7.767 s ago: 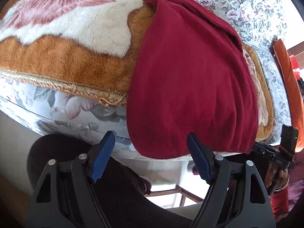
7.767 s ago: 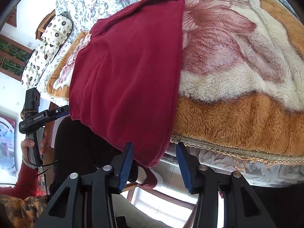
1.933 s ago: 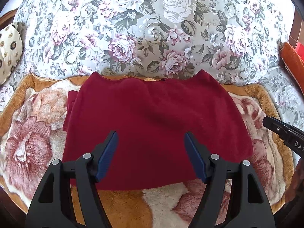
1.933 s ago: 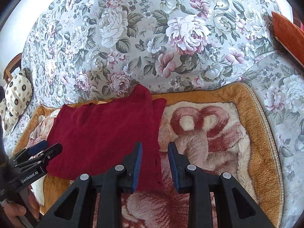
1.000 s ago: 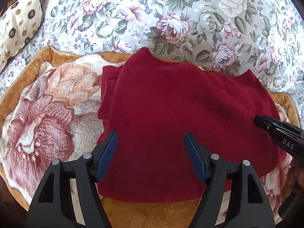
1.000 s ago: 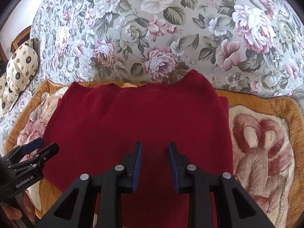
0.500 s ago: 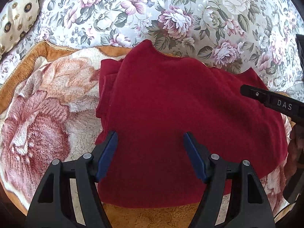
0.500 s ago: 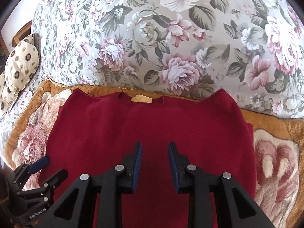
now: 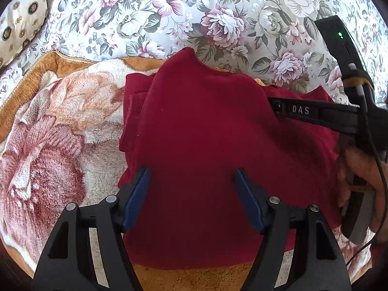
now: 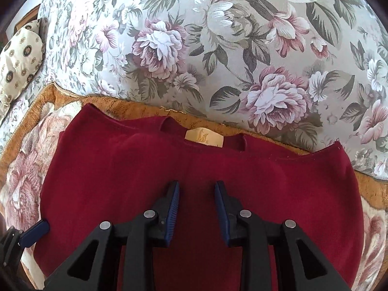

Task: Fold small clothes

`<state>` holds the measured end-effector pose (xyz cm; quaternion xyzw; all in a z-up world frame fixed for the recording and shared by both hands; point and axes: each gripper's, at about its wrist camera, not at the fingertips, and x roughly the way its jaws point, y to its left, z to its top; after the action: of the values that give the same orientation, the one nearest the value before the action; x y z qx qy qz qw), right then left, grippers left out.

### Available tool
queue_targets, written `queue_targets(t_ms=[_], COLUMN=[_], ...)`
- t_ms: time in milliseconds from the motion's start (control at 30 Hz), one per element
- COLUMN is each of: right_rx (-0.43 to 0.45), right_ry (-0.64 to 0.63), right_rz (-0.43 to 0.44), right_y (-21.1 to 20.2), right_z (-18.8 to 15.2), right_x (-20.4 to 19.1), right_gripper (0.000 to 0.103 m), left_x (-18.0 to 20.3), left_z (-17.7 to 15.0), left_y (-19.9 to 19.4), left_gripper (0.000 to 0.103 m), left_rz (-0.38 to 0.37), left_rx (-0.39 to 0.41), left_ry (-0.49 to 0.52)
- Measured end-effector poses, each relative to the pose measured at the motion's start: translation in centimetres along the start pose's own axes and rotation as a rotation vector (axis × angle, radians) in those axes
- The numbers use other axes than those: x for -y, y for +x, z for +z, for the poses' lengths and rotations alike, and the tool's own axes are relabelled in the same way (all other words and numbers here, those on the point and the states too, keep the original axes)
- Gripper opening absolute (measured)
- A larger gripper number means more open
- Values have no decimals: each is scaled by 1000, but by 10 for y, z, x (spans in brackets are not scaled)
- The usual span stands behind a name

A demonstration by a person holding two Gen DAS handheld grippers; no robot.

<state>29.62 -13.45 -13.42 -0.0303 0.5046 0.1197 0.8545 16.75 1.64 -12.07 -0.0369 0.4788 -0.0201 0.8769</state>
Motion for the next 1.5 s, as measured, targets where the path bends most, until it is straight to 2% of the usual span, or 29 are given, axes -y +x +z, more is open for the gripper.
queue_targets(t_ms=[67,200,300,400,567,767,900,1033,1200,1367,1500], right_rx=[-9,26,33,29,-25,-24,-14,27,104,81,92], right_ry=[10,-14,-17,-11,-25,-37,-15,-27,39,104,112], right_rz=[3,38,90,118,94,78,122,98,23,-20,4], right_y=[-4,-26,-32,-25,4,20,0,-36,-80,-79,-68], right_z=[2,-4,-4,5,16,25,15,-15,-53,-67,-74], right_x=[1,-3,-10,-21,-38,-44,-30,-5,53,104,113], right_gripper=[27,27,27,27,27,31,31,31,31,31,31], left_x=[0,0,0,0,1,-2,-2,-5,-8,-17,-16], left_z=[0,0,0,-1,0,1,0,2,14,28,29], left_y=[0,0,-1,-2,-1,0,-1,-4,3,22,39], left_gripper=[72,72,72,72,72,72,72,72,72,72,72], left_rz=[-3,-4,-5,-4,-6,-20,-21,-36,-29,6,34], left_rx=[0,1,-1,-3,-6,-7,2,15,29,14,-20], left_ry=[0,-3,-9,-13,-7,-12,-20,-53,-79,-102,-91])
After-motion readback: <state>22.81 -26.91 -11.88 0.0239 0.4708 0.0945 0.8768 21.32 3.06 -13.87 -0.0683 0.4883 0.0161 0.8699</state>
